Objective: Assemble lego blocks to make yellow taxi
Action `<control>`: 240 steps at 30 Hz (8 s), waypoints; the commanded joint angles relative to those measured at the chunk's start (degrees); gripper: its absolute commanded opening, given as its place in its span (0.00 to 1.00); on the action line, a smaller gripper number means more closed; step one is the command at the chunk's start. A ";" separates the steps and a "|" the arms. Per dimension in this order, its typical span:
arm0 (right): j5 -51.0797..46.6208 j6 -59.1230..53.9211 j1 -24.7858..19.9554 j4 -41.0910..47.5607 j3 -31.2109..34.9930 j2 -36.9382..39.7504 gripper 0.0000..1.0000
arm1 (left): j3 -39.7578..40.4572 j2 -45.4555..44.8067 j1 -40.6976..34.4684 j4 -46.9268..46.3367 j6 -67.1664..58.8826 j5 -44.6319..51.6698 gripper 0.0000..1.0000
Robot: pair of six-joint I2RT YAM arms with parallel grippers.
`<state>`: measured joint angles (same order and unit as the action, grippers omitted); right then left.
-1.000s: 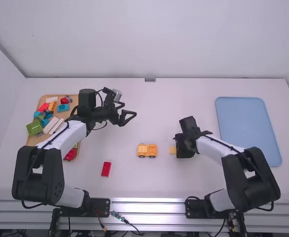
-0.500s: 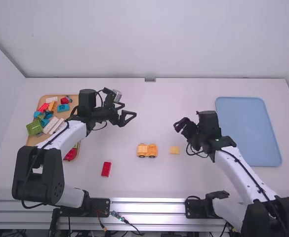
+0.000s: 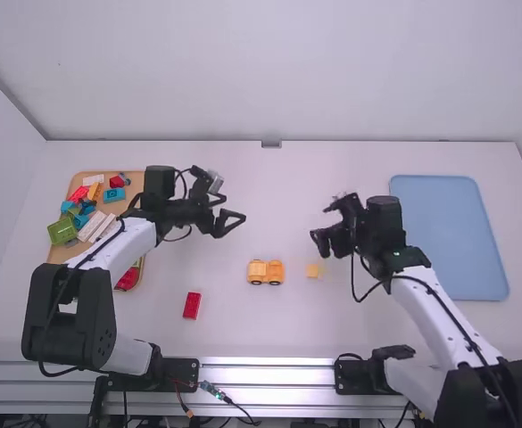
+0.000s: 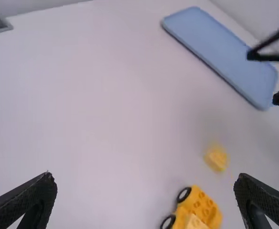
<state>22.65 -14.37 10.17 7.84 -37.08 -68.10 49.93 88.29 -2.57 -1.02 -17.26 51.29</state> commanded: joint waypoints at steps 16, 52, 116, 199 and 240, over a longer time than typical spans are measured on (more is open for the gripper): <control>22.62 -46.73 -1.38 -18.14 19.19 -1.89 0.99 | -13.11 0.25 -4.42 6.62 -37.68 12.50 0.99; 33.64 -66.93 -10.99 -7.93 4.59 -37.54 0.89 | -20.13 21.80 -13.57 35.89 -30.10 3.26 0.99; 29.79 -49.62 3.34 -8.15 -1.55 -30.41 0.02 | -16.52 27.70 -13.94 35.95 -33.55 3.23 0.54; 33.66 -40.87 9.38 -18.97 -0.76 -36.71 0.00 | -16.46 27.70 -14.14 36.41 -33.11 1.73 0.44; 32.41 -36.35 9.81 -29.46 1.60 -49.60 0.00 | -16.46 27.70 -13.84 36.41 -33.11 1.60 0.38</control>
<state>65.34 -51.37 20.18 -22.83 -38.11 -114.17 33.39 115.02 -16.34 35.68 -49.08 54.78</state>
